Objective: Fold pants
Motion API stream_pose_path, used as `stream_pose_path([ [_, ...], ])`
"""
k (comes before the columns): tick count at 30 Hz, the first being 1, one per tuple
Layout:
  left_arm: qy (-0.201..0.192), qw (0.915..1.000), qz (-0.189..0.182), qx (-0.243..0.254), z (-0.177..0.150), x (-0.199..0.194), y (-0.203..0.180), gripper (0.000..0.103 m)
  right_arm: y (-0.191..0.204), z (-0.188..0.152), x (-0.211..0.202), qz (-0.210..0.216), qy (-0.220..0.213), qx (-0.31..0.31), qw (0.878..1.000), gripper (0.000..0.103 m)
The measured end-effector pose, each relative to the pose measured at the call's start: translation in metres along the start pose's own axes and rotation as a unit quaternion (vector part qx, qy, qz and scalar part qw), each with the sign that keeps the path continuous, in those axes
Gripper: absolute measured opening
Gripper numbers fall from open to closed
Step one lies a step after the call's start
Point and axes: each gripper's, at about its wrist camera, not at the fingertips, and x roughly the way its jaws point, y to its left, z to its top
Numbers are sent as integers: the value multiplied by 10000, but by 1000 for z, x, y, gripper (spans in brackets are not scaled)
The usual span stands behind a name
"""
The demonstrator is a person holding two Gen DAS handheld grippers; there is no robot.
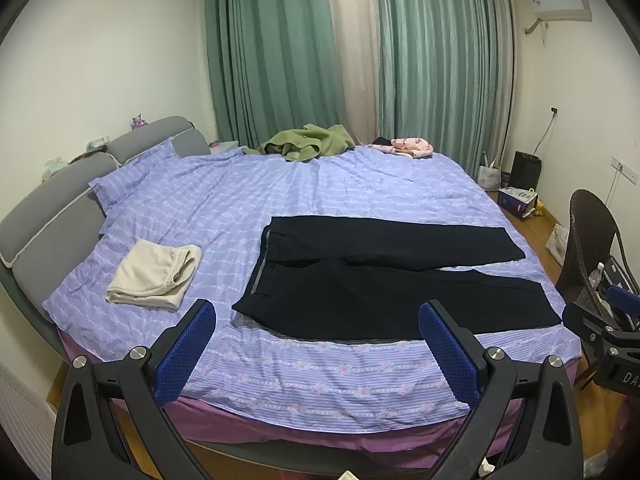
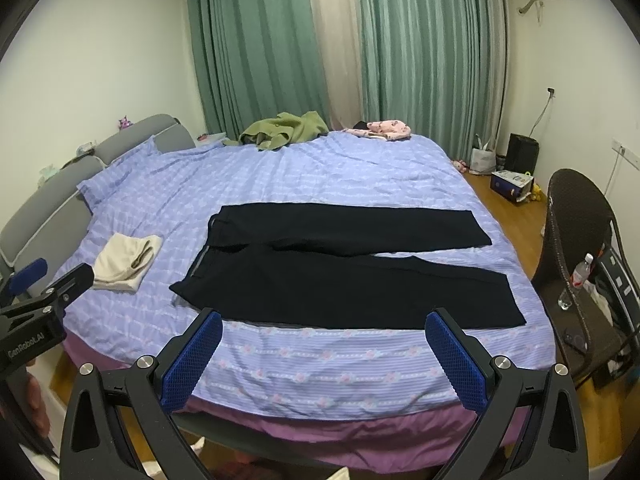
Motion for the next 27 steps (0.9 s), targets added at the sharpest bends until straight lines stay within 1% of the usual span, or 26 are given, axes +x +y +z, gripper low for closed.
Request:
stream_pose_path([
  [8,254,9997,40,-57,-3,26,15,103,11,3,26,70,309,40,9995,103],
  [12,386,9992,105,-71,-6,52,33,103,21,4,49,57,439,49,9990,103],
  [16,534,9984,133,-107,-11,90,56,103,32,3,82,-88,538,170,9984,103],
  [20,794,9968,82,-15,-16,139,80,103,42,-2,126,-308,787,389,9957,103],
  [22,927,9957,-34,34,-18,165,89,103,47,-5,150,-393,964,544,9931,103],
  [25,1221,9923,-218,63,-21,208,102,103,56,-11,187,-570,1213,710,9884,103],
  [27,1463,9889,-269,45,-24,240,109,103,60,-14,209,-699,1307,796,9857,103],
])
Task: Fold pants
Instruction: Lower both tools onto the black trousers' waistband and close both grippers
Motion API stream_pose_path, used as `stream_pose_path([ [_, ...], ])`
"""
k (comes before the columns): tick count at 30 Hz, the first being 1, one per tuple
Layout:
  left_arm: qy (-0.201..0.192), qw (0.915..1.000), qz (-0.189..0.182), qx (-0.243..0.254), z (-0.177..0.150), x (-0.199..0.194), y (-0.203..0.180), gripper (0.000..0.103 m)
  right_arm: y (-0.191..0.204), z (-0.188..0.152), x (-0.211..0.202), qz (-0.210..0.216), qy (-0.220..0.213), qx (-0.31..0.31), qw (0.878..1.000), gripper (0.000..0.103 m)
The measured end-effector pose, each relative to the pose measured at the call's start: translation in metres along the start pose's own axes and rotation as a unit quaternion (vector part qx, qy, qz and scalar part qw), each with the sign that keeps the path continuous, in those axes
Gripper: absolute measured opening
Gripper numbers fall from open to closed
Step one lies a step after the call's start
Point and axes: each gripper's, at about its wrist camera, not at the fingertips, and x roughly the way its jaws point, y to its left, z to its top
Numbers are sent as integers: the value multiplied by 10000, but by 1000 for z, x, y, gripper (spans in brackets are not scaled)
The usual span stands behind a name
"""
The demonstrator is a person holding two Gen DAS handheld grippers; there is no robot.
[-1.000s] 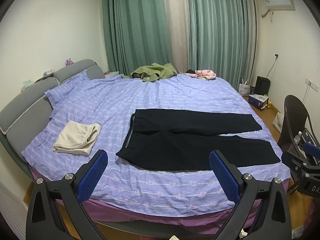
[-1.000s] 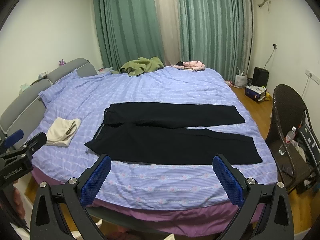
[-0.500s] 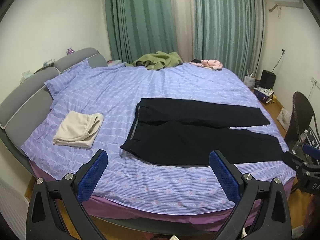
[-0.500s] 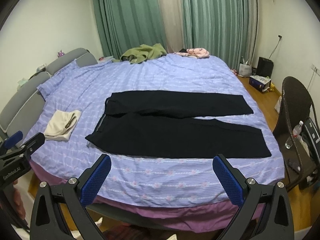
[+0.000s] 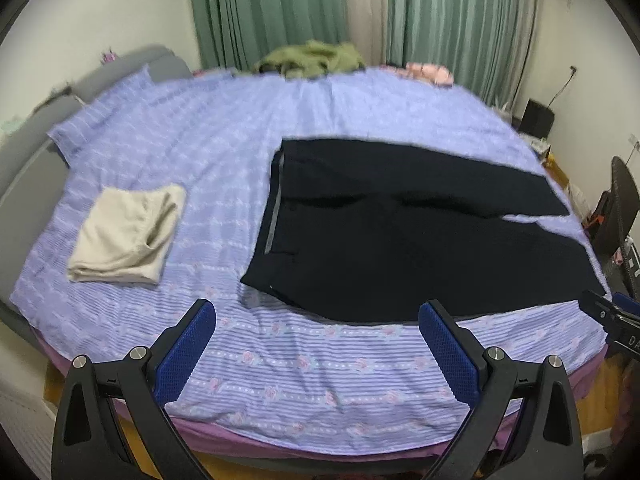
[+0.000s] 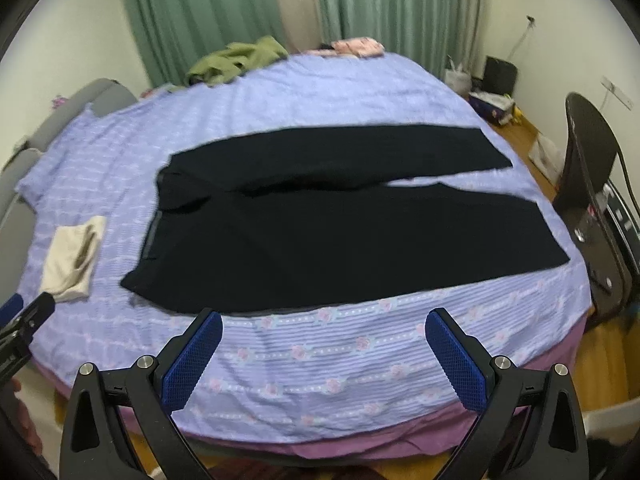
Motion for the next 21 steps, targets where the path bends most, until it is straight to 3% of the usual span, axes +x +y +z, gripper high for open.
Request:
stream_pose_path([
  [5,433,9988,-121,-214,7,67,11,103,7,6,56,-196,233,133,9994,103],
  [9,685,9963,-138,-509,3,119,13,103,1,6,107,-13,562,285,9980,103],
  [12,1055,9870,-325,-1167,-6,156,22,103,-8,-1,144,88,758,424,9962,103],
  [15,1277,9792,-257,-1554,-20,186,27,103,-20,-12,175,152,916,758,9928,102],
  [21,1518,9805,-186,-1236,-38,225,11,102,-37,-31,214,273,977,1415,9847,97],
])
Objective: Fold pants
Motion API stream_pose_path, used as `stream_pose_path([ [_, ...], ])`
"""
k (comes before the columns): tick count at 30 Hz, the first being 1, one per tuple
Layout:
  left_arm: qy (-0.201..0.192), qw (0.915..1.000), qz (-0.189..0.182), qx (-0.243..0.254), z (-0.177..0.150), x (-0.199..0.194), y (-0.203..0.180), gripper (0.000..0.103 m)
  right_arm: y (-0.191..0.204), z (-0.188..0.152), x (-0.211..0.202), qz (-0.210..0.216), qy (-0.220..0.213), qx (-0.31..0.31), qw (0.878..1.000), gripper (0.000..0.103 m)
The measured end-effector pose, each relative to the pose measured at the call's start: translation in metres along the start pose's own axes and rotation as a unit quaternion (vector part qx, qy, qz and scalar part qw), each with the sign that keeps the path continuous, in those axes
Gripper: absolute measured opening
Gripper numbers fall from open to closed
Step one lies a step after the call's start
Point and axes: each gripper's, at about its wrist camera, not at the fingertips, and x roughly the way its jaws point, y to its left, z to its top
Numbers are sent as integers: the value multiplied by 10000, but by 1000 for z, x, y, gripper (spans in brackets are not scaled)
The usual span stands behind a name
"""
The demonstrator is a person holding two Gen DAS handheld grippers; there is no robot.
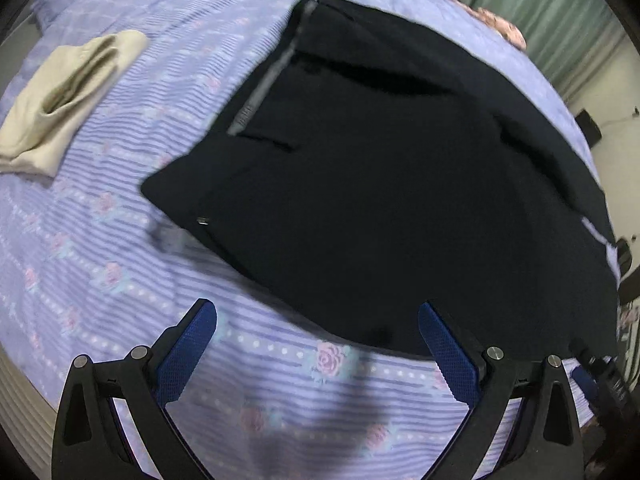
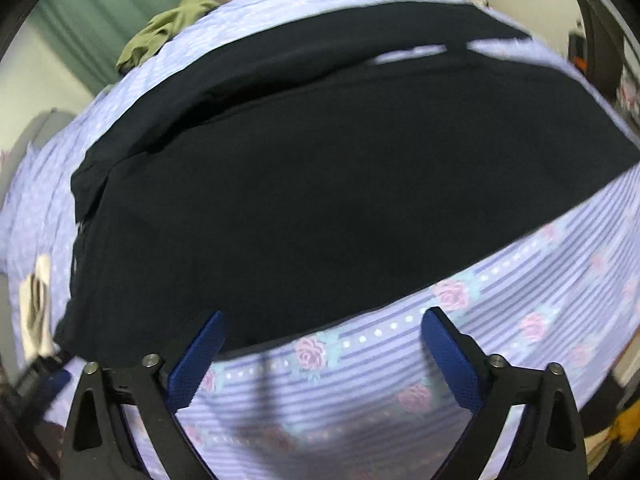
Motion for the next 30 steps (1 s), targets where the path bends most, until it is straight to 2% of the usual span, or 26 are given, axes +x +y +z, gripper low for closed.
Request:
stream_pose_path([
  [4,50,9999,-65,86,2,15,-5,95,-11,1,22,106,64,325,9994,92],
  [9,181,9994,-289,92,5,29,-10,84,-13,7,40,114,30,310,9994,89],
  [12,181,9992,-332,-83,14,28,-7,65,-10,15,44,15,85,272,9996,78],
  [13,155,9994,-293,-111,17,24,-8,49,-10,19,44,13,87,271,9996,75],
  [14,109,9997,-197,-98,19,18,-9,35,-6,27,41,-4,72,216,9997,64],
  [15,77,9998,-147,-76,19,13,-11,29,-4,31,39,-26,64,142,9999,53],
  [17,-36,9999,-145,9,21,-3,-15,14,2,40,32,-39,21,-65,10000,43],
  [19,-183,9997,-164,74,23,-18,-19,9,7,49,21,-49,-71,-247,9997,33],
  [21,-301,9993,-228,83,24,-35,-22,8,13,57,2,-57,-243,-415,9988,22],
  [26,-623,9976,-290,7,21,-82,-29,6,18,63,-49,2,-449,-774,9960,11],
  [30,-857,9961,-215,42,31,-115,-30,6,24,68,-82,-1,-501,-1017,9936,8],
])
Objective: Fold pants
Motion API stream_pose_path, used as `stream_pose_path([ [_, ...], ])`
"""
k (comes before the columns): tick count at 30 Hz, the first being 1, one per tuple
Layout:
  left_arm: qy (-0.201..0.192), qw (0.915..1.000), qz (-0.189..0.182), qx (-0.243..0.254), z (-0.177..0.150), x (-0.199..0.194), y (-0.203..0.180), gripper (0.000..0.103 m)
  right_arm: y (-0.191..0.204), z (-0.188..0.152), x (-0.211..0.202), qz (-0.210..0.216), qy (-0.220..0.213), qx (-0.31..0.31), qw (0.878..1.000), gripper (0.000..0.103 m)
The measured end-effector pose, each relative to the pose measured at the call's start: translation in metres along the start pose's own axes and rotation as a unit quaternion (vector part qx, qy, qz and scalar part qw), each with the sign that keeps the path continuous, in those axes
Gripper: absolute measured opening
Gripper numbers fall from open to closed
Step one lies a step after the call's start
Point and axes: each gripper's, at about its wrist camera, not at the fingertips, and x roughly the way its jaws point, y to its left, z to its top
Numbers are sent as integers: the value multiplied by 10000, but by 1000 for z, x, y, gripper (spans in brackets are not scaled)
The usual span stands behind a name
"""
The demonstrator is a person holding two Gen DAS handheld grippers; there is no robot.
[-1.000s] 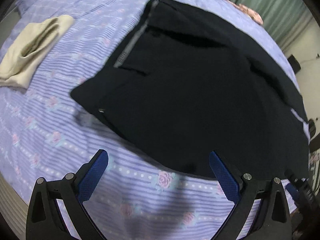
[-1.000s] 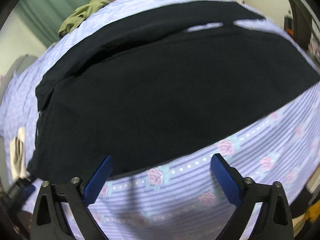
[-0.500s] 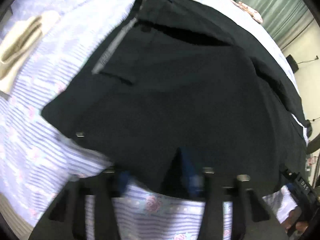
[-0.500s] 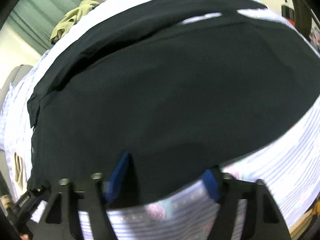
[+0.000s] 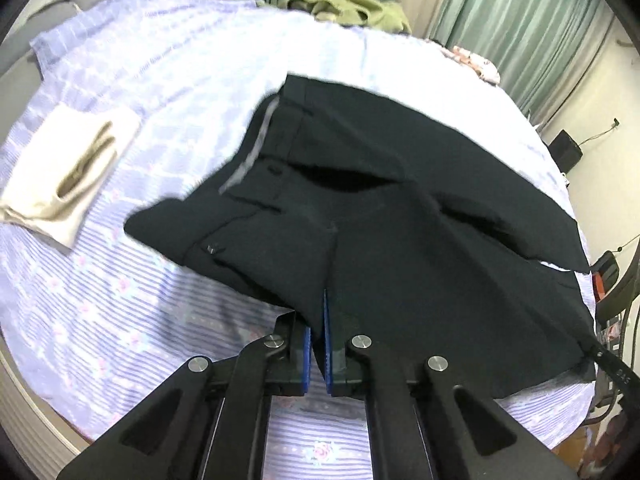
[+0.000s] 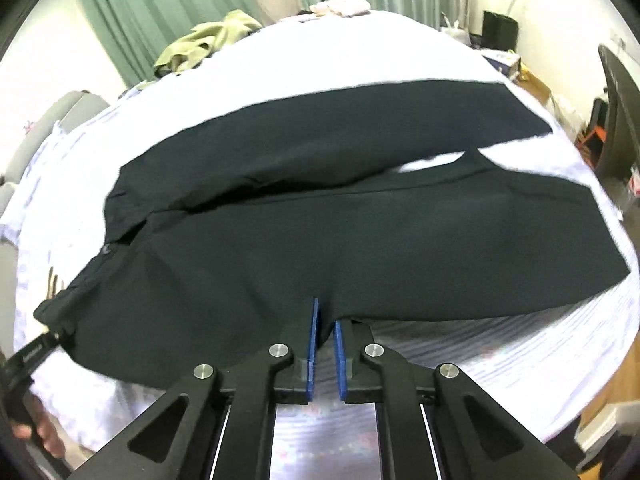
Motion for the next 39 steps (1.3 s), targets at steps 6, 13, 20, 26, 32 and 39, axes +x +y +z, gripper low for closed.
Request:
stream_pose_path([
  [6,-456,9989,-72,-86,26,-48,-12,6,5,31,-30,233,-330,-12,9992,7],
  [13,-1146,9932,-84,163,102,-43,-37,6,13,87,-35,284,-991,77,9946,6],
  [20,-1478,9875,-161,529,195,16,-65,6,24,168,15,210,-1450,112,9891,6],
  [26,-1046,9904,193,886,263,104,-84,6,37,246,85,32,-1428,-33,9897,5],
  [32,-482,9922,419,1072,283,190,-88,6,48,281,159,-221,-983,-421,9940,5],
  [39,-220,9894,750,1221,288,235,-96,16,49,288,215,-403,-471,-687,9957,6],
])
